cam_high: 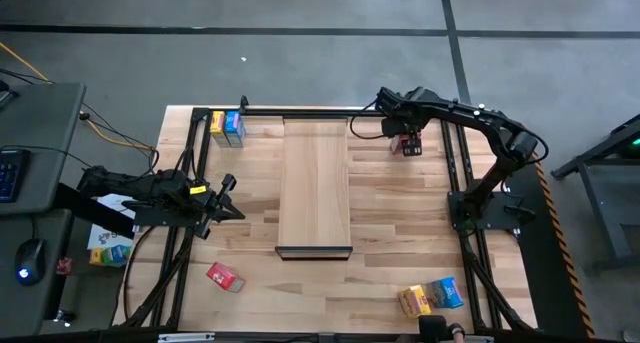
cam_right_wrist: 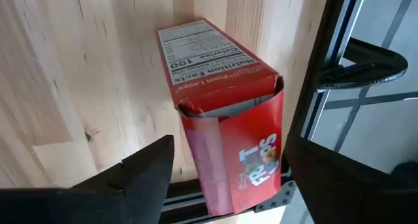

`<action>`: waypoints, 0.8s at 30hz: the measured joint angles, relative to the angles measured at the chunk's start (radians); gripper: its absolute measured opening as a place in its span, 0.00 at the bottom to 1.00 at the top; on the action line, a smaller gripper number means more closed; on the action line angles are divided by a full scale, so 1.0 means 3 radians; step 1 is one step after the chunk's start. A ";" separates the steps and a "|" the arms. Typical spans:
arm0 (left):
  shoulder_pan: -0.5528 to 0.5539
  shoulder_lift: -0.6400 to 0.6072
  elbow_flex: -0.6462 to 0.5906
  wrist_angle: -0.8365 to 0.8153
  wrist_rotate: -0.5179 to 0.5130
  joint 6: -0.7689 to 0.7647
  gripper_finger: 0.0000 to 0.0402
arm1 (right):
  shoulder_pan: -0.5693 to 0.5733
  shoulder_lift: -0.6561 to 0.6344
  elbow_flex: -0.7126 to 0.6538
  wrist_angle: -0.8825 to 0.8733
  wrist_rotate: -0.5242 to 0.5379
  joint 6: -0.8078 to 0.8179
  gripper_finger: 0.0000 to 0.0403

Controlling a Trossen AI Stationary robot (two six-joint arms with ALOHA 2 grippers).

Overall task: Stack cereal on shelf
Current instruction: Put the top red cereal box on the shelf

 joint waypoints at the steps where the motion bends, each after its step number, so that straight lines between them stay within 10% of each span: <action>1: 0.0000 0.0000 0.0000 0.0000 0.0000 0.0000 0.01 | -0.0002 0.0000 0.0000 -0.0002 -0.0004 0.0001 0.67; 24: 0.0000 0.0000 0.0000 0.0000 0.0000 0.0000 0.01 | 0.0010 0.0001 0.0405 -0.0611 0.0123 0.0157 0.32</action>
